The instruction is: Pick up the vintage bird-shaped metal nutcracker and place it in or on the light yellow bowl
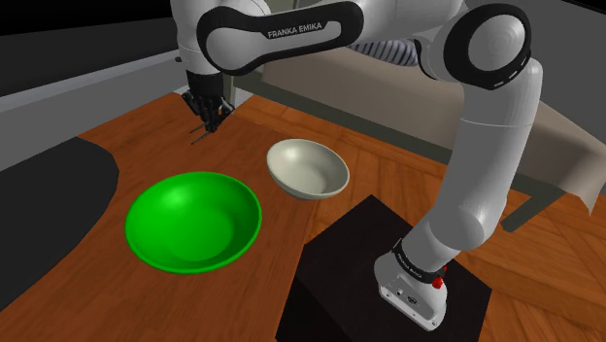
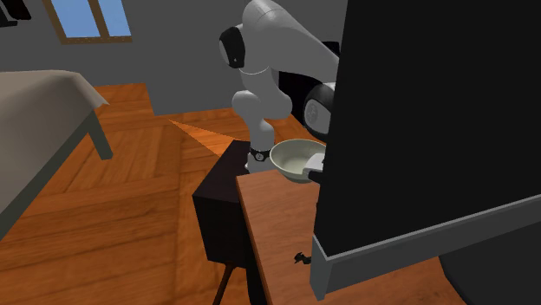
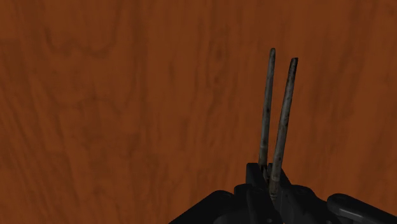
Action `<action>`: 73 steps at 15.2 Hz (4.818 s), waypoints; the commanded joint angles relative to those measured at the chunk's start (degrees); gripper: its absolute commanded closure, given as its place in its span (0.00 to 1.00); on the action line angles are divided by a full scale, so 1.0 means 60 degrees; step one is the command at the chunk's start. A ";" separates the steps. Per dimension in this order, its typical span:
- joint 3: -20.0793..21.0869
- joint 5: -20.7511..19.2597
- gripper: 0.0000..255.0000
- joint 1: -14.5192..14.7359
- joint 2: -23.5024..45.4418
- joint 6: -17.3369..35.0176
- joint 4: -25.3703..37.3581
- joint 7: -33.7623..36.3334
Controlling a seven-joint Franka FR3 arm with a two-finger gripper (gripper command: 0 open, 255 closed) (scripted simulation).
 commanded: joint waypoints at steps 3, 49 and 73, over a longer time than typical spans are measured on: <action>0.0045 0.0097 1.00 -0.0001 -0.0104 -0.0319 0.0248 -0.0102; -0.1359 0.5589 1.00 0.0133 -1.0513 -0.2193 -0.6390 -0.3455; -0.0954 0.5879 0.00 0.0284 -1.0494 -0.0545 -0.8020 -0.3321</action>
